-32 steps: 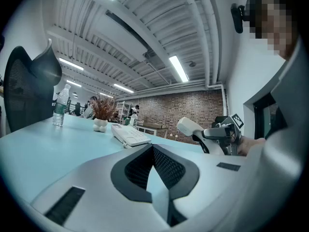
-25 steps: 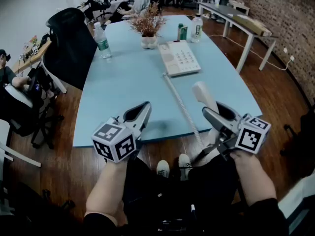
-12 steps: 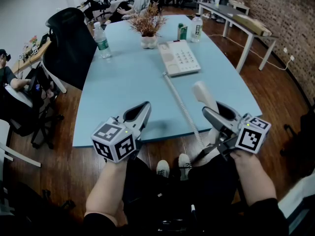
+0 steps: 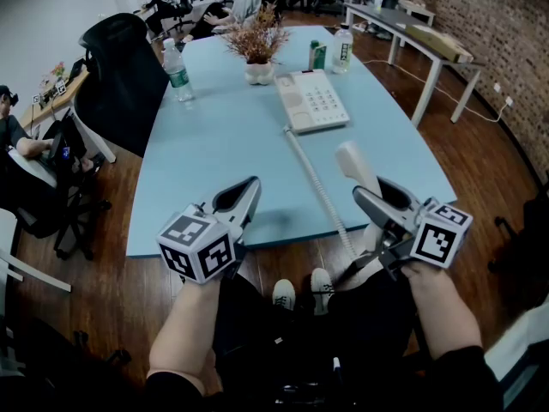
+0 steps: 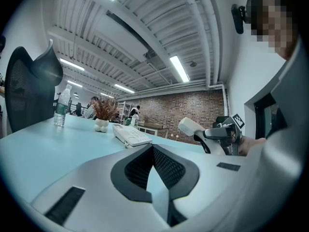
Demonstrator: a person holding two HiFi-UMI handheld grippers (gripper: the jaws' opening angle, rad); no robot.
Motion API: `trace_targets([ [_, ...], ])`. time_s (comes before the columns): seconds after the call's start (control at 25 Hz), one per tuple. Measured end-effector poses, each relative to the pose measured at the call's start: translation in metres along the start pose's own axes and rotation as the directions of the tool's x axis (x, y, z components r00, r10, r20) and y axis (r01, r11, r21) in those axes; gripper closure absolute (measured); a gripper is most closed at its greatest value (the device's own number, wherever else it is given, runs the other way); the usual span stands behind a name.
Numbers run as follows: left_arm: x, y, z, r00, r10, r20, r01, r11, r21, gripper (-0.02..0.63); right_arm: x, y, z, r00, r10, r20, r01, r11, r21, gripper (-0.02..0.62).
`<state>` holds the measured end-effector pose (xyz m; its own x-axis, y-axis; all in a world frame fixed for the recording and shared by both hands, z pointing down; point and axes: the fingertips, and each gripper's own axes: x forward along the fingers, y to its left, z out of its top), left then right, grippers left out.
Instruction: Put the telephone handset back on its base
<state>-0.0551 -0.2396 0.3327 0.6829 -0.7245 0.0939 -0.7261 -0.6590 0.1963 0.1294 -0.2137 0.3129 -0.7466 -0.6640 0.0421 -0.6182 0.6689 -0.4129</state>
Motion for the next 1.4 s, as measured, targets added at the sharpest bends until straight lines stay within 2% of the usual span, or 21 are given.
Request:
trace_targets([
  [1.4, -0.002, 0.0068, -0.0002, 1.0, 0.011, 0.005, -0.011, 1.0, -0.003, 0.611, 0.0002, -0.0029, -0.002, 1.0, -0.004, -0.003, 0.004, 1.0, 0.002, 0.357],
])
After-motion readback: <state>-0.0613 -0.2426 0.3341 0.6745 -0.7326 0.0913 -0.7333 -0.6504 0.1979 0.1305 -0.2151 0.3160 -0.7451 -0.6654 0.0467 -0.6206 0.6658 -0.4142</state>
